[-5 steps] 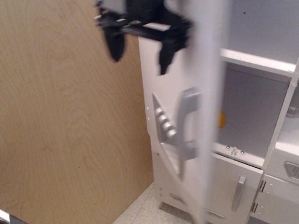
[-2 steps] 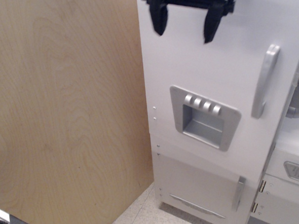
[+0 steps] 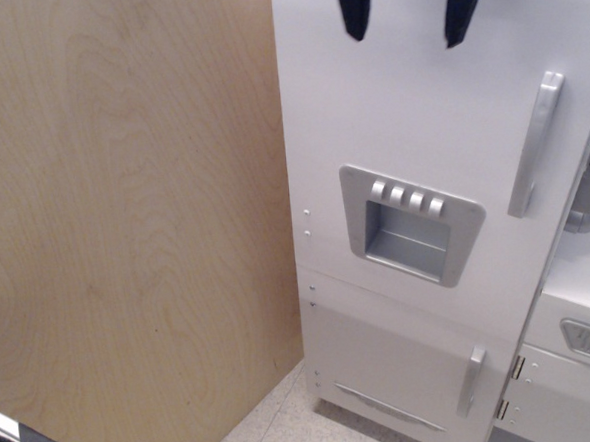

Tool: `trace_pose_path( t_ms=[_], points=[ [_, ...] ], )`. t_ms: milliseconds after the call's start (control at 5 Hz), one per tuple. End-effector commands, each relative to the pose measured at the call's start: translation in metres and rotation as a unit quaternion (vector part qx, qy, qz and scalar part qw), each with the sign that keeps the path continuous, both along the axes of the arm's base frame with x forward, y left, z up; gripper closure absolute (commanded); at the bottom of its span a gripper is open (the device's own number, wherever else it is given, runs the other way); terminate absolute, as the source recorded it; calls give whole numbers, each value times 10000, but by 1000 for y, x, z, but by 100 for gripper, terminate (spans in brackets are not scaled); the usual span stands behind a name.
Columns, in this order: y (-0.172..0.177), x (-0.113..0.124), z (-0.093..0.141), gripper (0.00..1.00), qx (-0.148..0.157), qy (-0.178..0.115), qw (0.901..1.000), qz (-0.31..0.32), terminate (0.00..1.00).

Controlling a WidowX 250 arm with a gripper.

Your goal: Close fridge

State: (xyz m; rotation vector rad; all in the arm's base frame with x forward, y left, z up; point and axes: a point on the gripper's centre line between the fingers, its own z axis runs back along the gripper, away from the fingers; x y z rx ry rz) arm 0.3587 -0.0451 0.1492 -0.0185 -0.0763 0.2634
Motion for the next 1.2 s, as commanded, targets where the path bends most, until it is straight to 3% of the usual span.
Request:
trace_pose_path(
  t_ms=[0,1000],
  points=[
    [4,19,24,0,-137,-334,9992,195,0],
    [6,39,33,0,-255,-804,9945,616,0]
  ],
)
